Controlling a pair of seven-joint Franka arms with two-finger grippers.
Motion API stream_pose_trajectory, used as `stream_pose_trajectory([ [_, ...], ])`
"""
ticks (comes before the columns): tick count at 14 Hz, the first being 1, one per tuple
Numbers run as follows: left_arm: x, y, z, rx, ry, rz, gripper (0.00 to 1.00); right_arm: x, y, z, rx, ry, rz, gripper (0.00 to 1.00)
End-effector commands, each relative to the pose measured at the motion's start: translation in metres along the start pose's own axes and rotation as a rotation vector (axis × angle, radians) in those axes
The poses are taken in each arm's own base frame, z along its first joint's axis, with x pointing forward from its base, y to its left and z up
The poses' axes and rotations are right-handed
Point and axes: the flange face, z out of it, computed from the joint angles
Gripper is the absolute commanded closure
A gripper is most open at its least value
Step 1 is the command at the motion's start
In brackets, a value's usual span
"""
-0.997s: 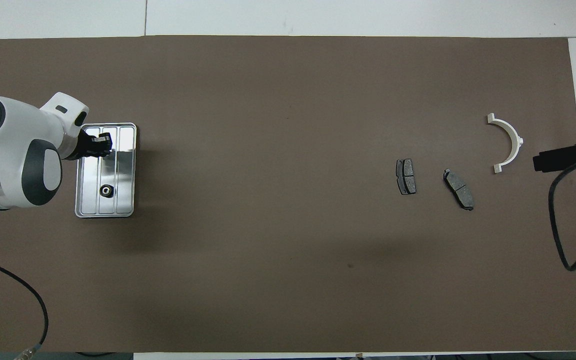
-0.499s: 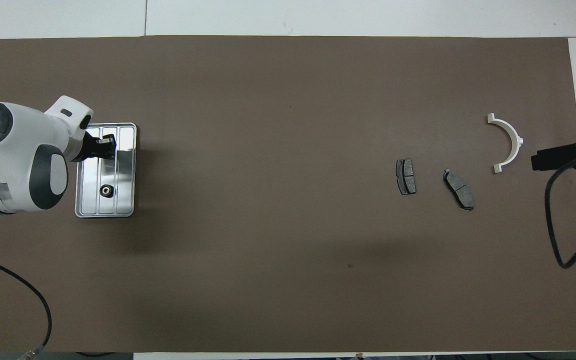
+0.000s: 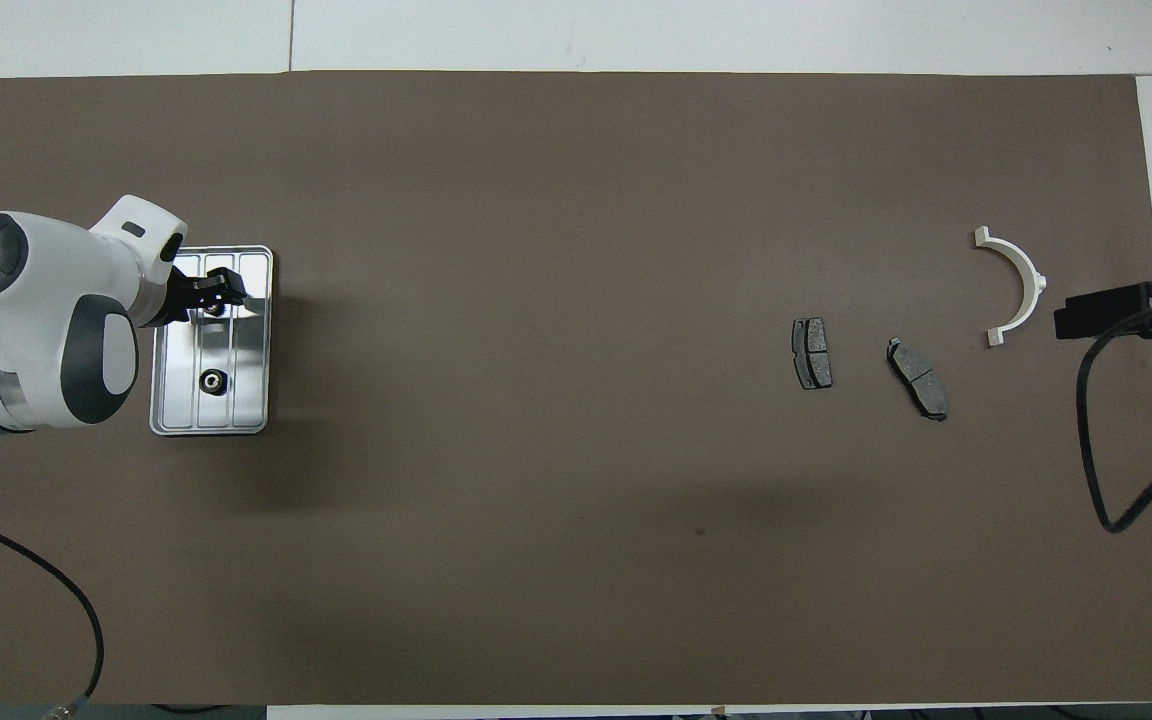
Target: Pick bearing gear from pile to tray
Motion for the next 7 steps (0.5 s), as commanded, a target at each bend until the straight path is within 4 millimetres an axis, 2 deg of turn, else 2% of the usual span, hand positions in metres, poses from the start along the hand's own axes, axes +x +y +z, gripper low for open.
stream_pose_trajectory([
  [1,0.0,-0.007,-0.058,0.025,-0.035,-0.011,0.0,-0.005,-0.003,0.003,0.002,-0.015,0.013,0.0],
  [4,-0.006,-0.01,-0.119,0.045,-0.087,-0.015,0.0,-0.006,-0.002,0.011,0.002,-0.03,0.014,0.0],
  [7,-0.013,-0.004,-0.18,0.061,-0.141,-0.007,0.0,-0.006,-0.001,0.01,0.002,-0.029,0.014,0.0],
])
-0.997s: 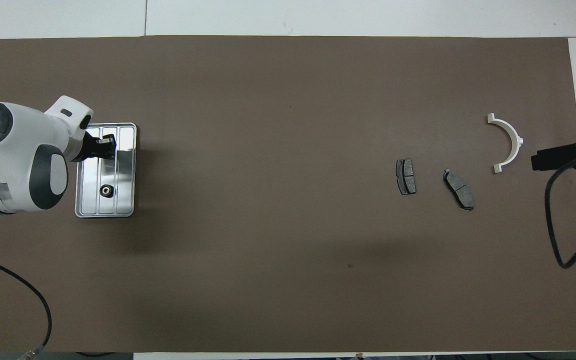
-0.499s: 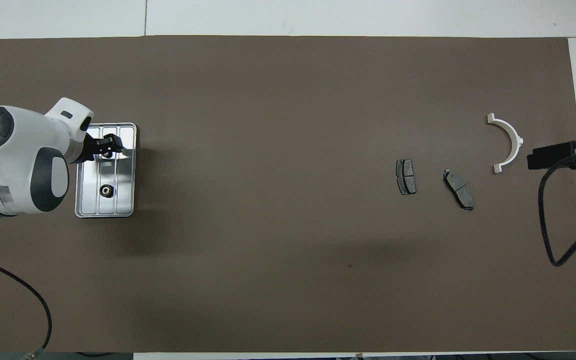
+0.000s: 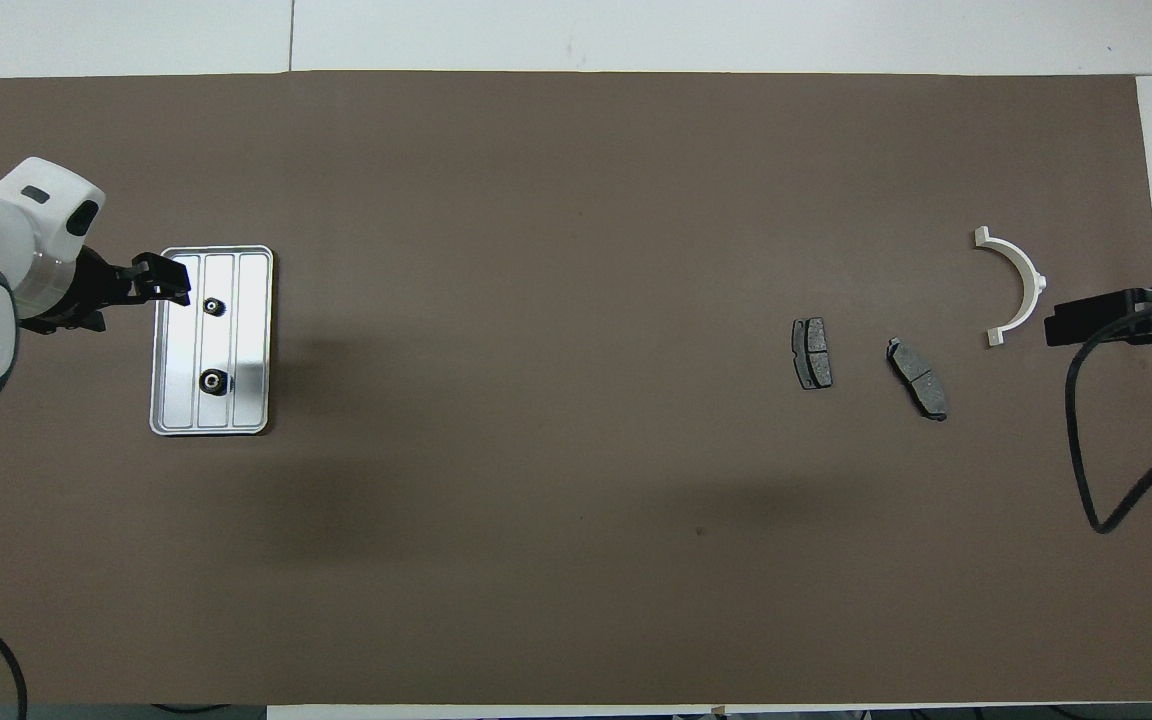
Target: Pick bearing gear from pile to tray
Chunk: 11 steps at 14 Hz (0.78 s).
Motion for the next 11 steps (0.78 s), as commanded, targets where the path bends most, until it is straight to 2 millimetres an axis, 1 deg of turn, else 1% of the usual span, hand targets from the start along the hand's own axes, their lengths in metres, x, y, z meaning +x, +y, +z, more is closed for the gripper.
stream_pose_trajectory([
  [1,-0.011,0.002,-0.052,0.027,-0.046,0.005,0.0,-0.006,0.0,0.0,0.002,-0.008,0.018,0.0],
  [2,-0.013,0.005,-0.071,0.029,-0.066,0.009,0.0,-0.006,0.0,0.0,0.002,-0.01,0.018,0.0],
  [4,-0.019,-0.002,-0.095,0.041,-0.112,0.003,0.0,-0.006,0.0,-0.001,0.002,-0.007,0.018,0.0],
  [5,-0.027,-0.004,-0.112,0.041,-0.112,0.006,0.0,-0.005,0.0,-0.001,0.002,-0.007,0.017,0.0],
  [6,-0.033,0.0,-0.122,0.037,-0.097,0.016,0.0,-0.006,0.0,-0.003,0.002,-0.004,0.018,0.0],
  [9,-0.042,0.007,-0.117,0.036,-0.097,0.026,0.0,-0.006,0.0,-0.002,0.002,-0.004,0.018,0.0],
  [11,-0.05,0.007,-0.12,0.038,-0.109,0.036,0.0,-0.006,0.0,-0.002,0.002,-0.004,0.018,0.0],
])
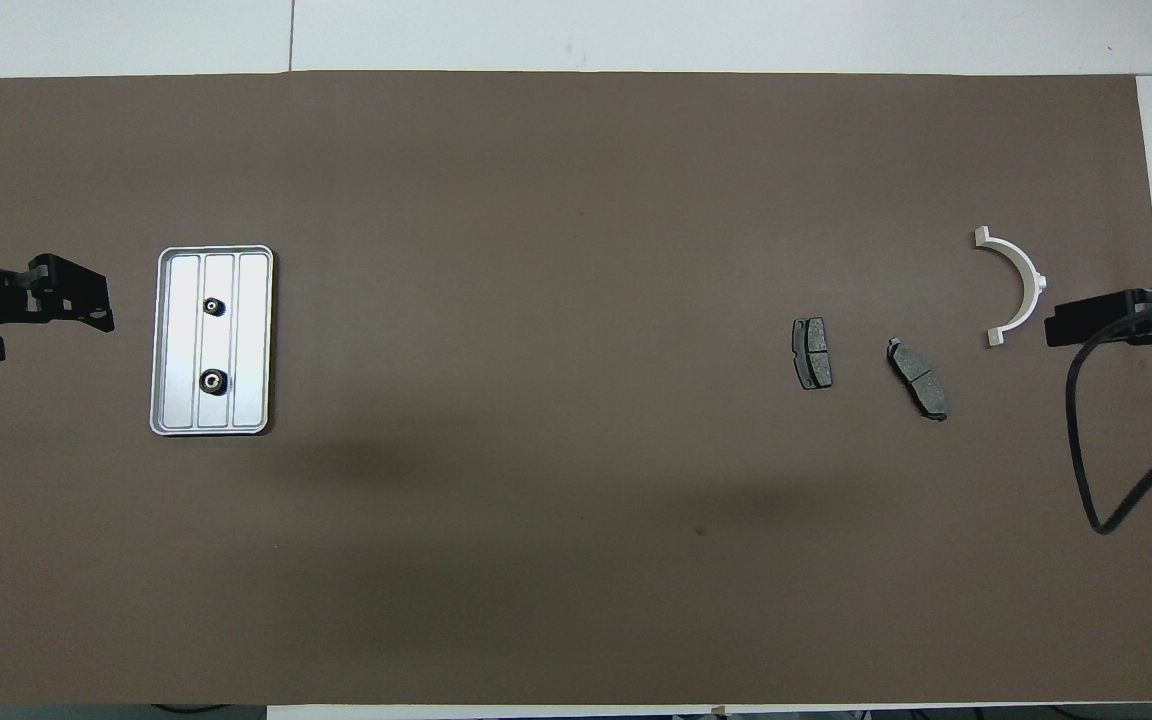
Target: Pick bearing gear from pile to tray
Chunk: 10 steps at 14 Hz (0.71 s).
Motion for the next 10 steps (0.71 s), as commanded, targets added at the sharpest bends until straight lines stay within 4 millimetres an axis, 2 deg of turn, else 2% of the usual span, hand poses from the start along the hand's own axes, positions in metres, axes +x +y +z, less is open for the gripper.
stream_pose_trajectory([
  [1,-0.03,-0.002,-0.013,0.014,-0.02,0.023,0.0,-0.006,0.0,-0.002,0.002,-0.005,0.019,0.0],
  [2,-0.038,-0.002,-0.016,0.015,-0.022,0.039,0.0,-0.005,0.0,-0.002,0.002,-0.002,0.019,0.0],
  [7,-0.023,0.002,-0.022,-0.052,0.073,0.048,0.0,-0.005,0.001,-0.002,0.001,-0.003,0.022,0.0],
  [10,-0.023,0.007,-0.025,-0.055,0.085,0.06,0.0,-0.005,0.002,-0.002,0.001,0.0,0.022,0.0],
])
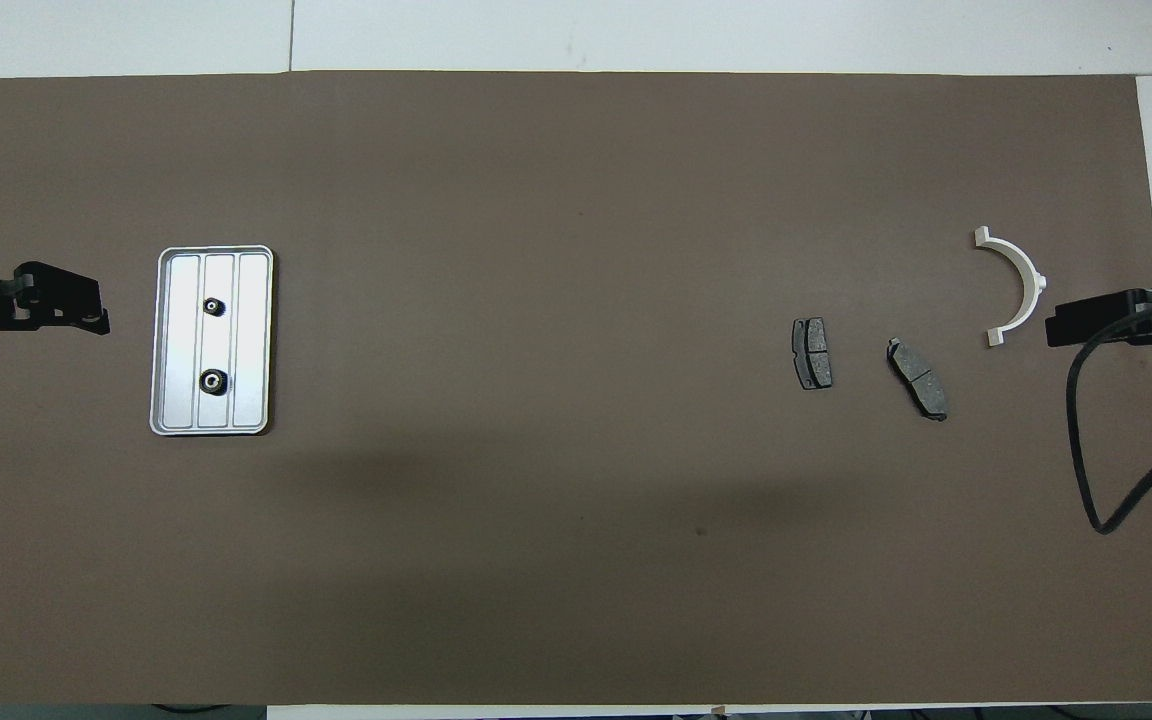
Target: Pick bearing gear from pile to tray
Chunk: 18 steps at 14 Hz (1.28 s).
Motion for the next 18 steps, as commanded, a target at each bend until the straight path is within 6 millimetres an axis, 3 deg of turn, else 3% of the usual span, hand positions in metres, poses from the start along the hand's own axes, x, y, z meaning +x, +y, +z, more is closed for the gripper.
stream_pose_trajectory([
  [1,-0.0028,0.0017,0.0019,-0.016,0.017,0.025,0.0,-0.005,0.001,-0.0019,0.001,0.0,0.02,0.0],
  [18,0.0037,0.0045,-0.0053,-0.012,0.042,0.061,0.0,-0.0055,0.0002,-0.0008,0.002,-0.006,0.018,0.0],
])
